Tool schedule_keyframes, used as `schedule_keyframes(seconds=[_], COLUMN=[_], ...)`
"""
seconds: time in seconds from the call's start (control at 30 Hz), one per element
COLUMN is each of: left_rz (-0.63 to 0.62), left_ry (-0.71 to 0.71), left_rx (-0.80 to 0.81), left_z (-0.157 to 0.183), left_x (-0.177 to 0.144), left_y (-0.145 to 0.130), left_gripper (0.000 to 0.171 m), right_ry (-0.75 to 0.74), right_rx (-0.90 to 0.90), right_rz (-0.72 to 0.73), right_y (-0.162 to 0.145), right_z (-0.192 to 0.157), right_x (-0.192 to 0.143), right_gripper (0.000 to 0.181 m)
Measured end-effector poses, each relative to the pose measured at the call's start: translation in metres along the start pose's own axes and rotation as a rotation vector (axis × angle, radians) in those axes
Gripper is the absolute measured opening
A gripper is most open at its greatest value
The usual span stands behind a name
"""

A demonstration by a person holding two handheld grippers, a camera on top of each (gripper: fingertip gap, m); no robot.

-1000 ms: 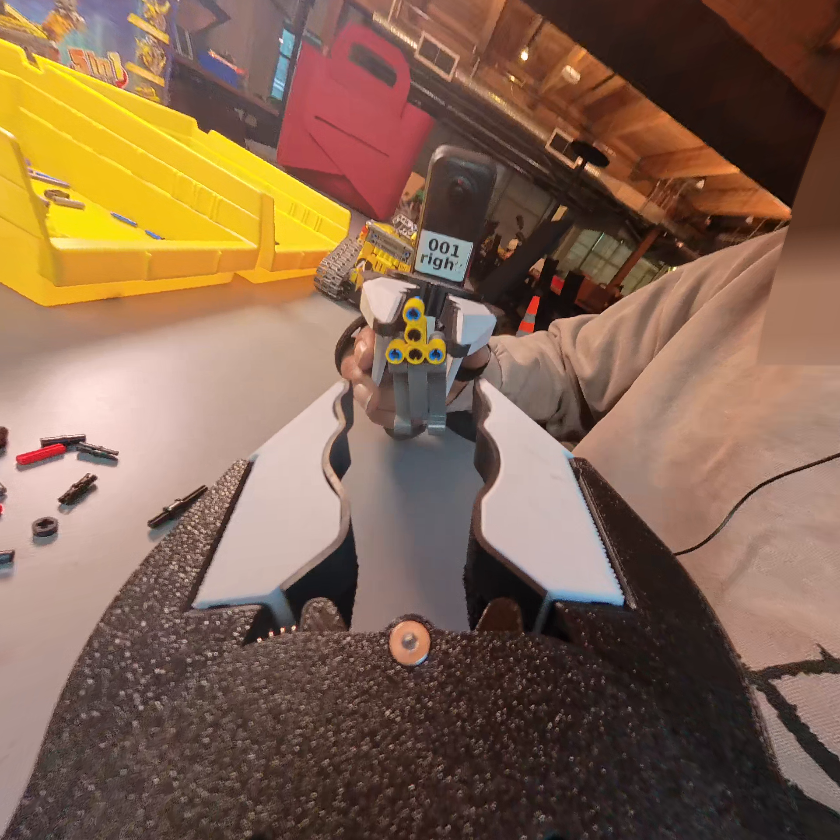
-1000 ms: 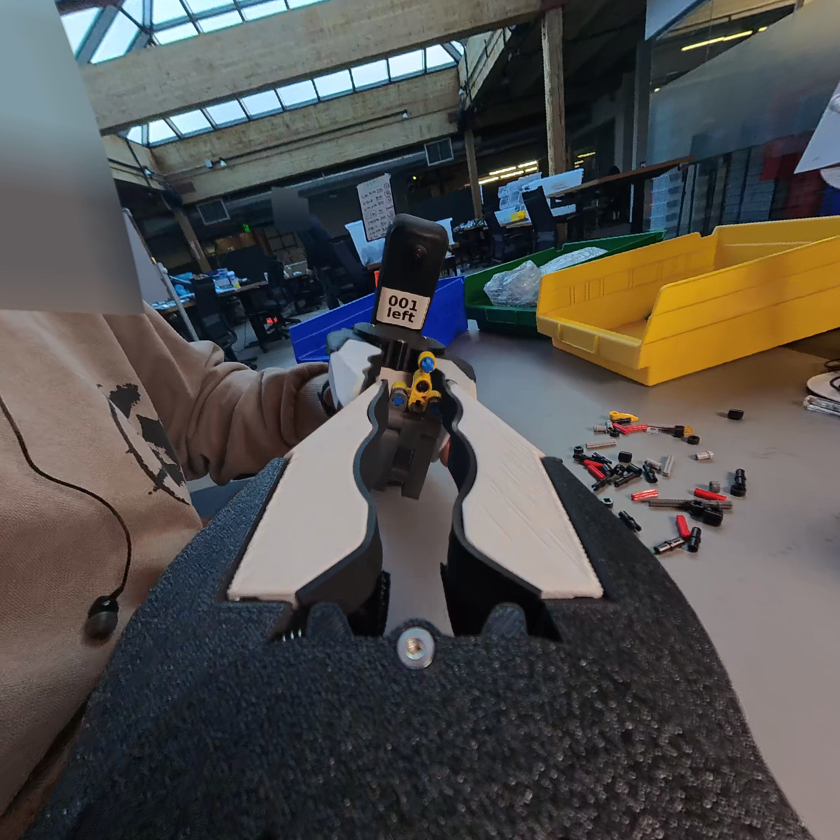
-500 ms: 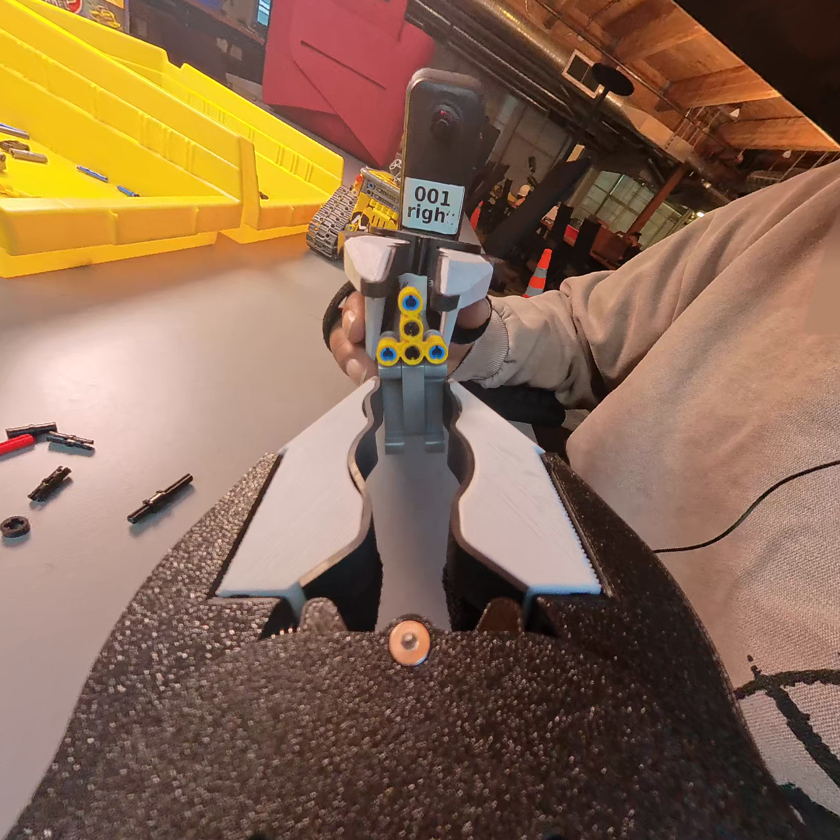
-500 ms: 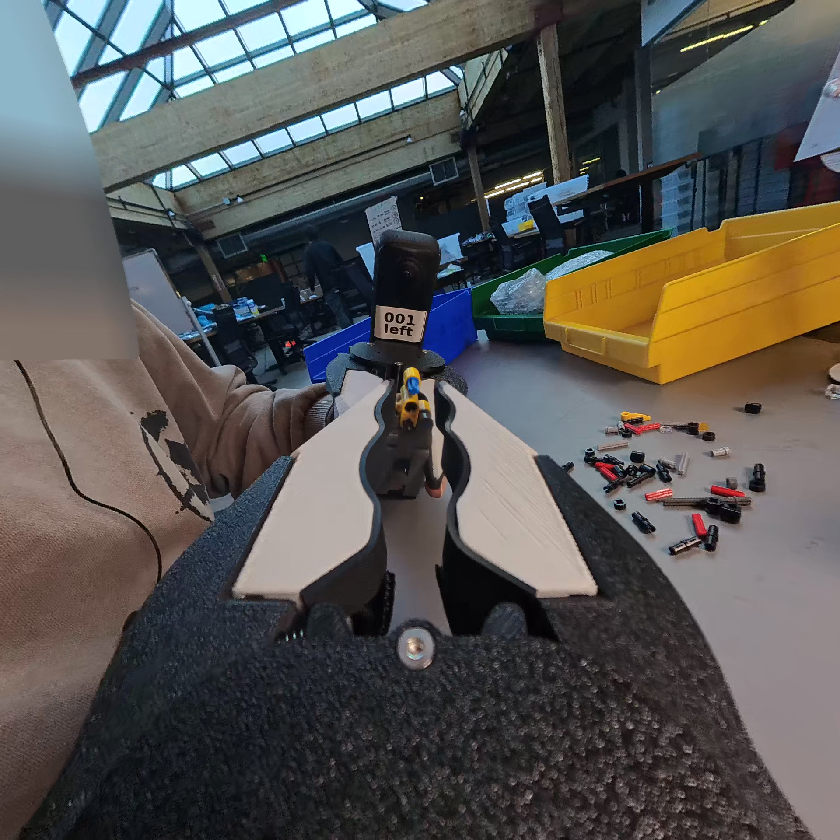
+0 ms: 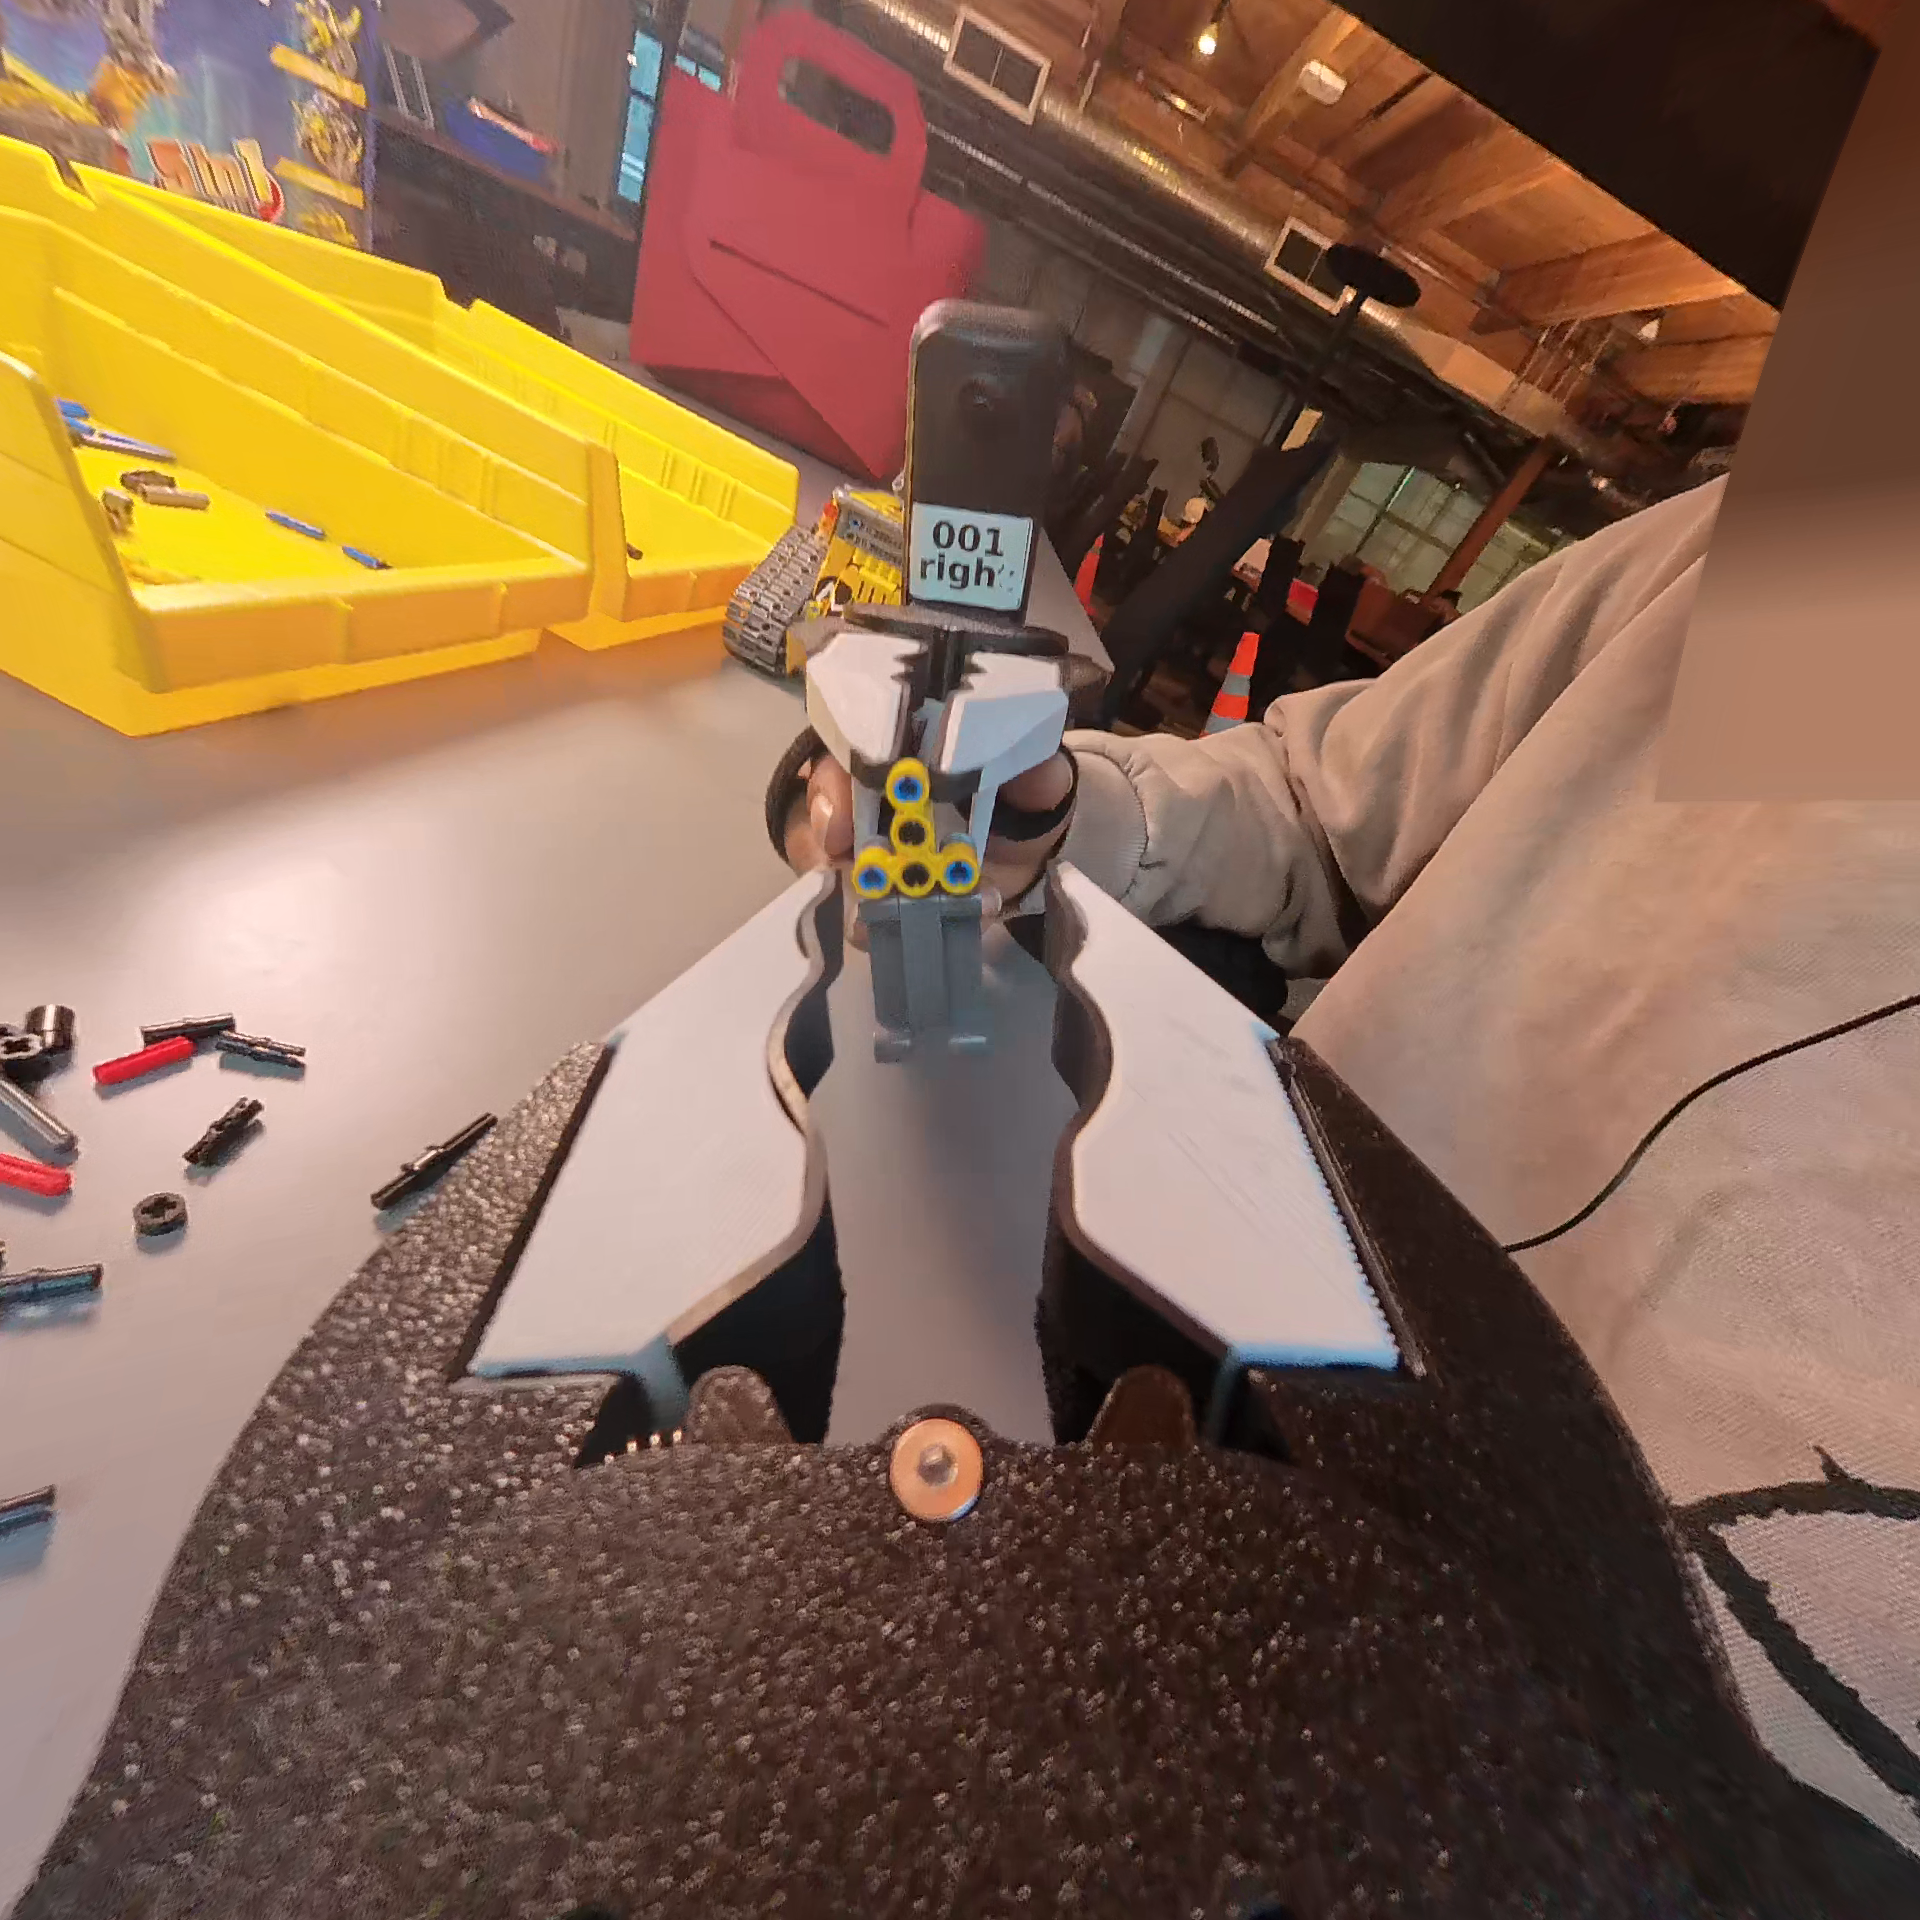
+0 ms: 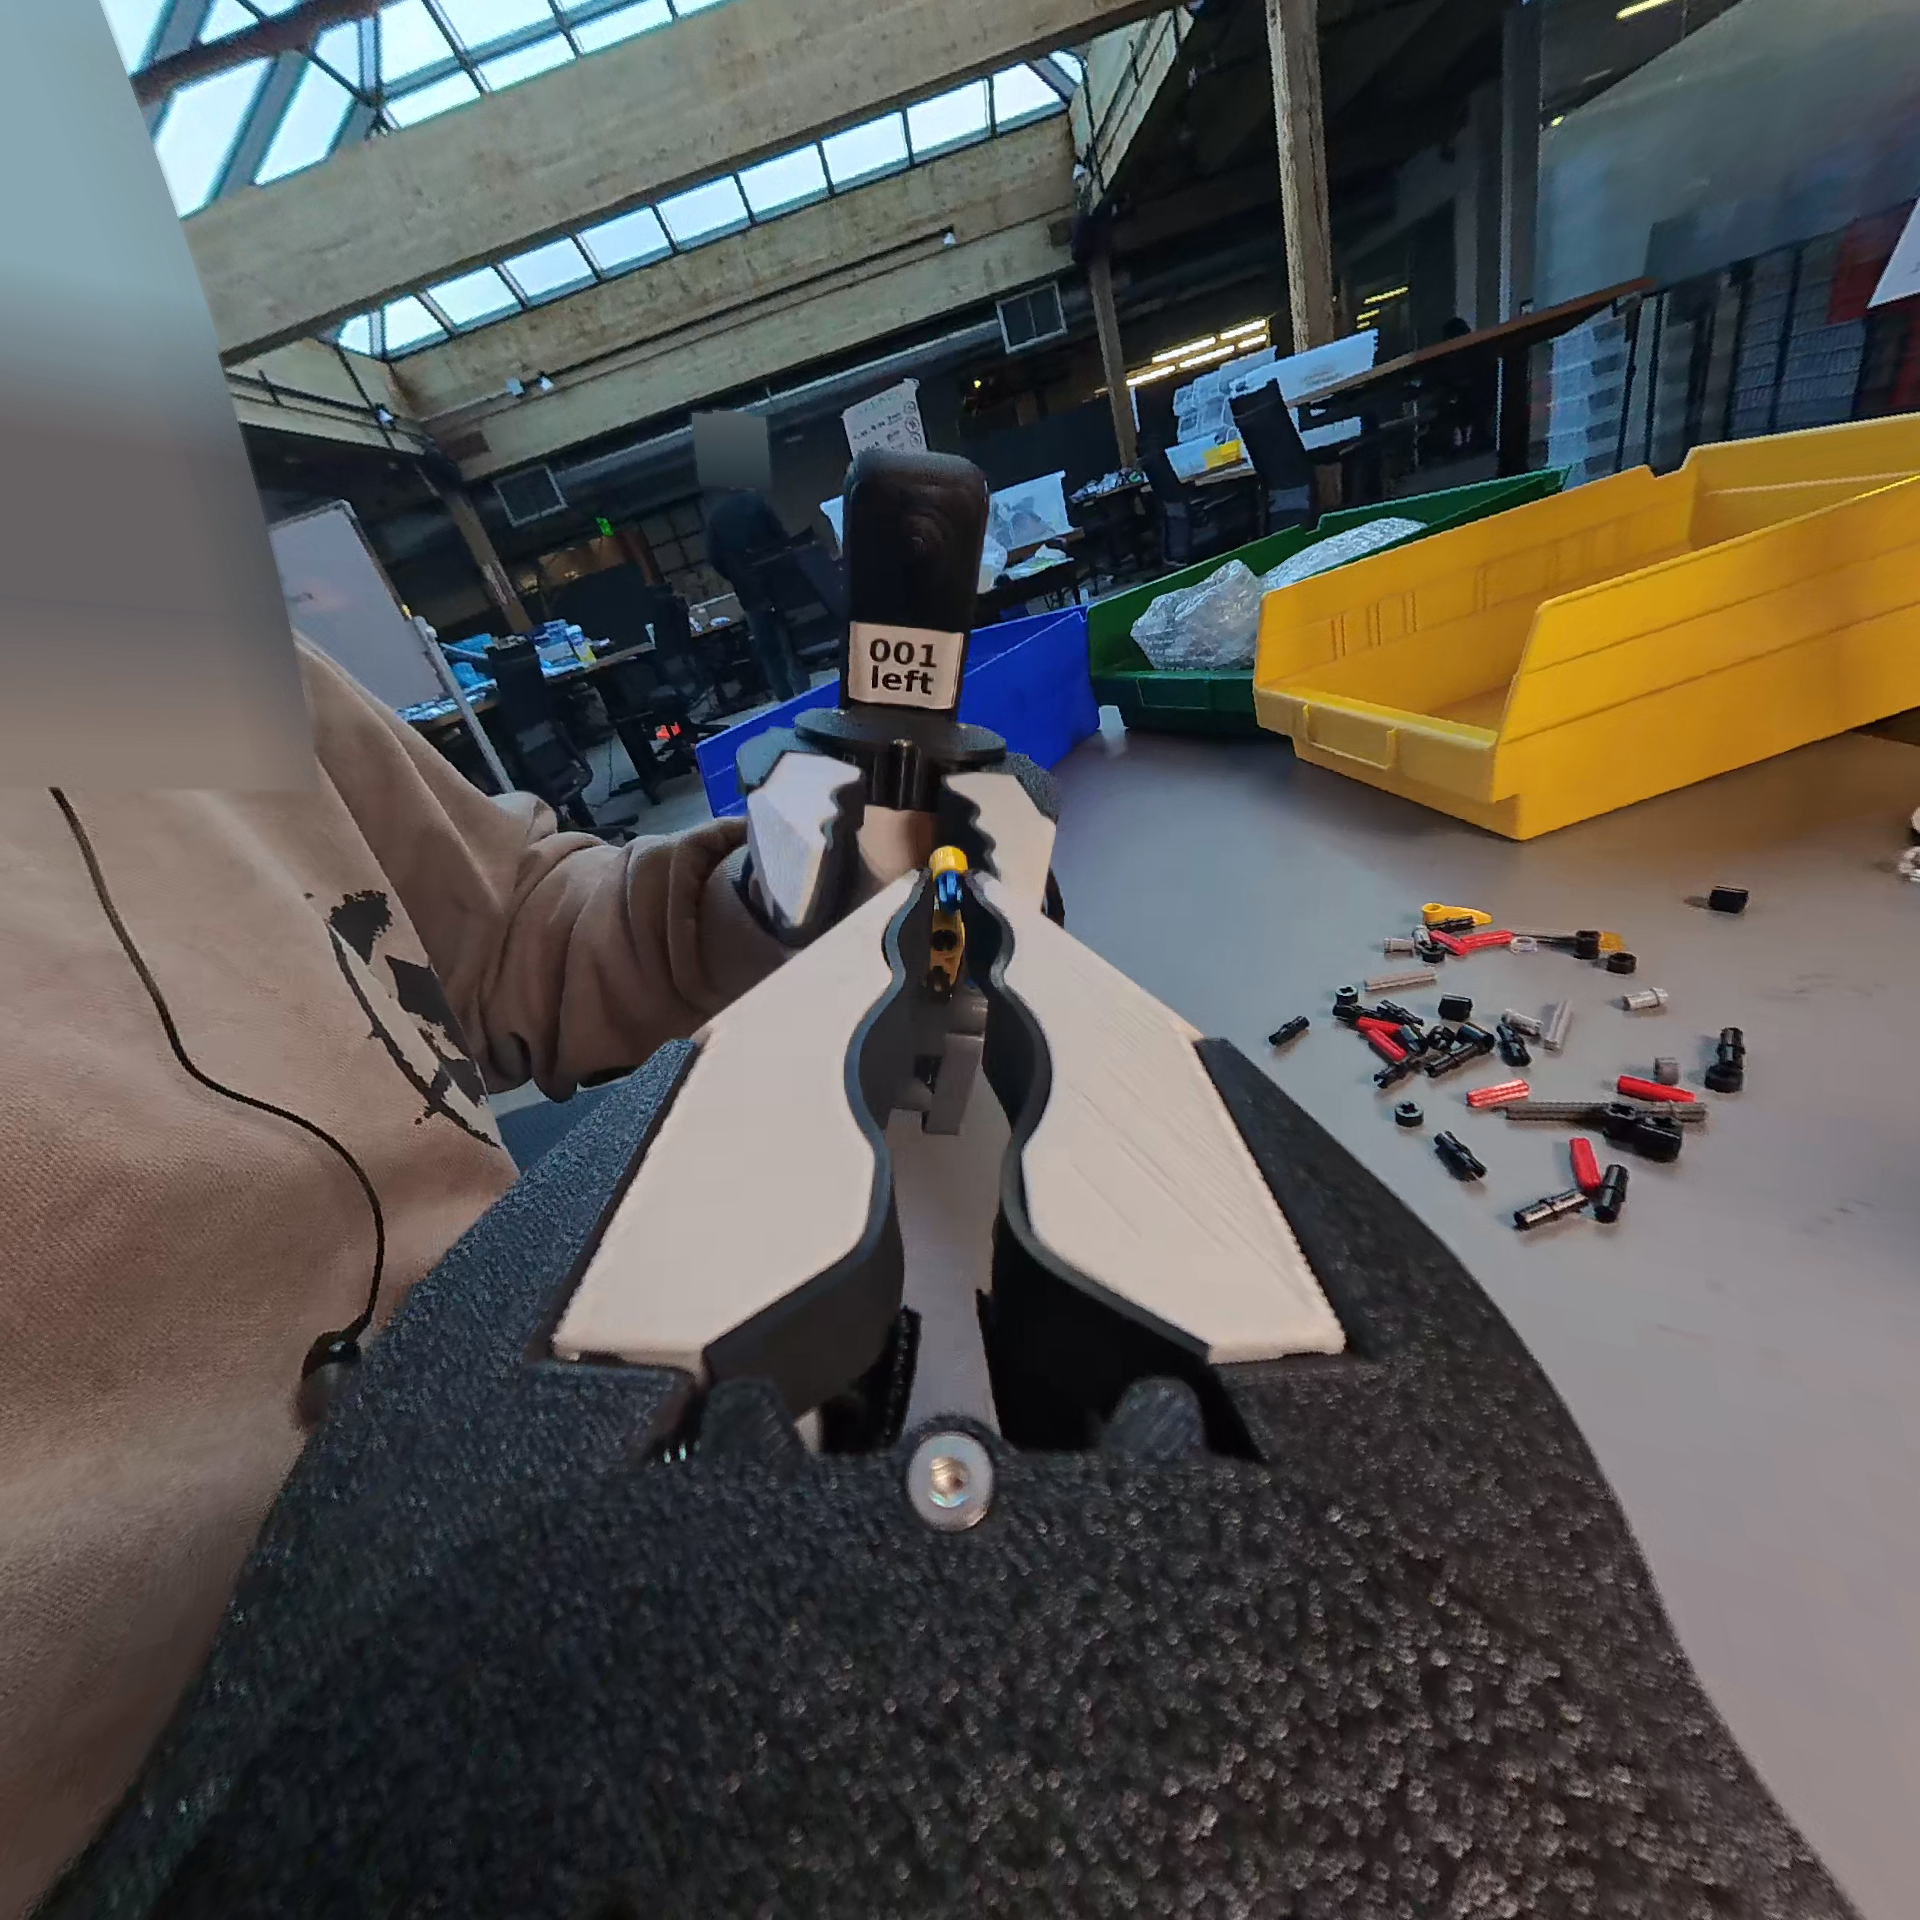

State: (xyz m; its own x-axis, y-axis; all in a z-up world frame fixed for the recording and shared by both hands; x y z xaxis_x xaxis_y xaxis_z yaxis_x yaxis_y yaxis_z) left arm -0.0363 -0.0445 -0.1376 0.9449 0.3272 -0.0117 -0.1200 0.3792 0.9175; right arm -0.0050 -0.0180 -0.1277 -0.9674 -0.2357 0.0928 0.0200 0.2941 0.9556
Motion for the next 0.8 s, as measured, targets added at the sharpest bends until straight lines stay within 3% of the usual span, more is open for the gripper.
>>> schedule_keyframes(seconds=[0.13, 0.27, 0.8], left_rz=[-0.023, -0.039, 0.136], left_ry=[-0.003, -0.023, -0.041], left_rx=[0.021, 0.06, 0.085], left_z=[0.001, 0.008, 0.019], left_x=[-0.001, -0.002, -0.005], left_y=[-0.002, -0.002, 0.029], left_gripper=[0.01, 0.007, 0.004], right_ry=[0.021, 0.064, 0.109], right_rx=[-0.043, -0.035, -0.055], right_rz=[-0.066, -0.066, 0.035], right_y=[-0.011, -0.01, 0.015], right_z=[-0.007, -0.013, -0.022], right_x=[0.007, 0.006, 0.007], right_gripper=[0.003, 0.003, 0.0])
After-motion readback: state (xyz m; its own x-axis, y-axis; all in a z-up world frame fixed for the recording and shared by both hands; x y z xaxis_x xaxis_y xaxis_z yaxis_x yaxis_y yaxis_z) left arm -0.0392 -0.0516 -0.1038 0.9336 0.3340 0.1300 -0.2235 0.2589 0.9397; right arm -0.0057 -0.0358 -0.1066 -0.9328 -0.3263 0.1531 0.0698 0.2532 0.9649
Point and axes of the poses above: each gripper's, where its closed fingertips meet, x out along the fingers, y out of its top, z = x × y across the jaws, the point moved 2 cm from there along -x, back along the fingers
